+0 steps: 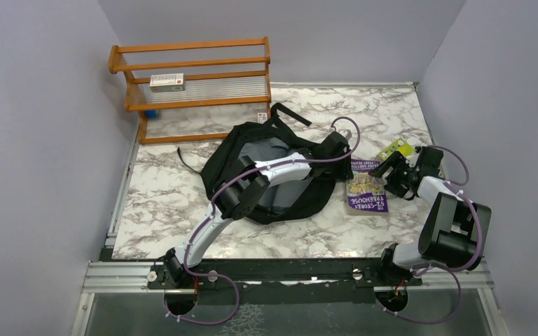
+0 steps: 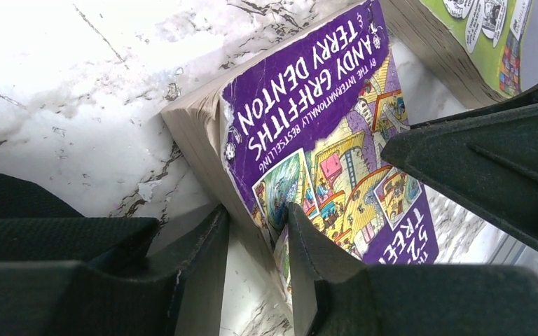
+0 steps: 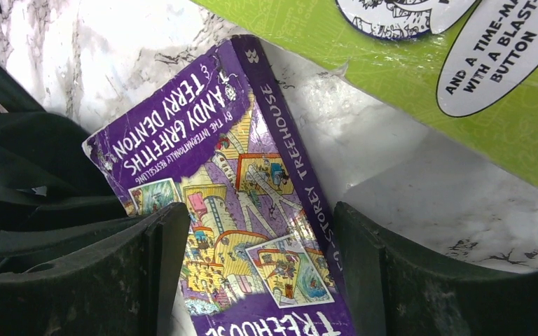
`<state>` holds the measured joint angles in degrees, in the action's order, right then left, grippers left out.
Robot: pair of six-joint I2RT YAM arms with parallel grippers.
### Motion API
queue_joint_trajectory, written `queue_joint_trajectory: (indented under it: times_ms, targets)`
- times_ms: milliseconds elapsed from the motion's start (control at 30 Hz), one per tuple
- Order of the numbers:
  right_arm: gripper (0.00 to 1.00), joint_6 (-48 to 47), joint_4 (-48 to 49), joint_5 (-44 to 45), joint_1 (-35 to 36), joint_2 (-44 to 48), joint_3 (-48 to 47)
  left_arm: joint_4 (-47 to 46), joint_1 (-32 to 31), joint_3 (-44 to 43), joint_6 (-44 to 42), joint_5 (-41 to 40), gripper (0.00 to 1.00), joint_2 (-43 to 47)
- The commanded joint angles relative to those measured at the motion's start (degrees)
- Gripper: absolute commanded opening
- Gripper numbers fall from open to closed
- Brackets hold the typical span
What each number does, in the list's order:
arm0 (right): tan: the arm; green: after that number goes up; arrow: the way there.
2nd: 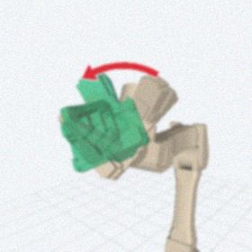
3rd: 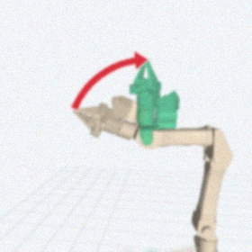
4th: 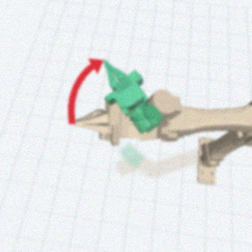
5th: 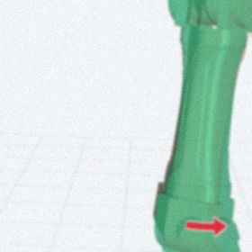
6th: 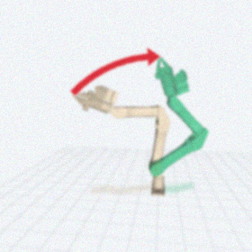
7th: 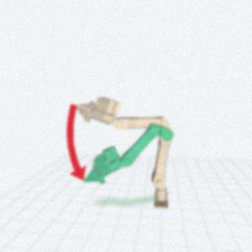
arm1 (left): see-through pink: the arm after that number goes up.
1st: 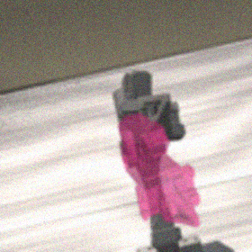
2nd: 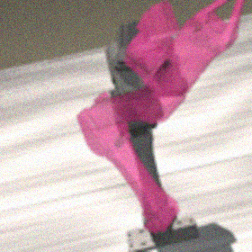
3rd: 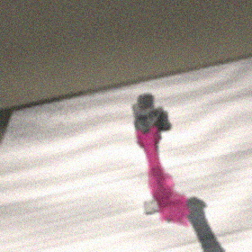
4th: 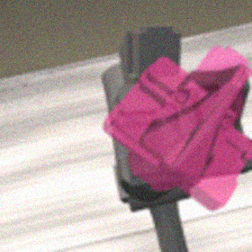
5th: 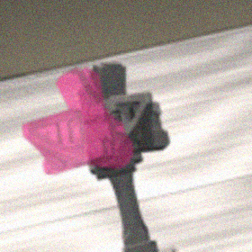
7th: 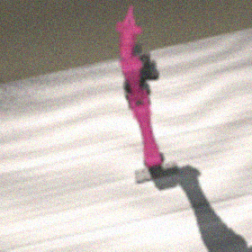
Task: Pack the student bag
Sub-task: Pick up the book from the center of the board.
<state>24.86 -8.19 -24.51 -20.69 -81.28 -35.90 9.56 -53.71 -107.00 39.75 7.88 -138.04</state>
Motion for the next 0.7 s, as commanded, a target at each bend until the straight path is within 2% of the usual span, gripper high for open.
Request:
queue_joint_trajectory:
  times_ms: [0, 233, 433, 533, 667]
  targets:
    - [0.81, 0.44, -2.78, -1.84, 0.47, 0.80, 1.45, 8.94, 1.15, 6.62, -4.58, -1.38, 0.00, -6.11]
    - [0.84, -0.22, -4.79, -0.40, 0.47, -0.06, 1.04, 8.28, 2.45, 9.89, -5.63, -2.60, 0.00, -5.46]
    - [0.85, -1.46, -7.94, 4.92, 0.47, 0.25, 0.07, 8.19, 3.52, 13.21, -5.62, -3.81, 0.00, -4.97]
    - [0.84, -1.86, -7.96, 1.60, 0.47, -1.13, -0.01, 8.10, 3.53, 13.67, -6.02, -3.90, 0.00, -5.00]
    - [0.80, -3.82, -7.41, -7.65, 0.47, -3.92, 0.04, 8.10, 3.53, 14.01, -6.23, -3.66, 0.00, -5.28]
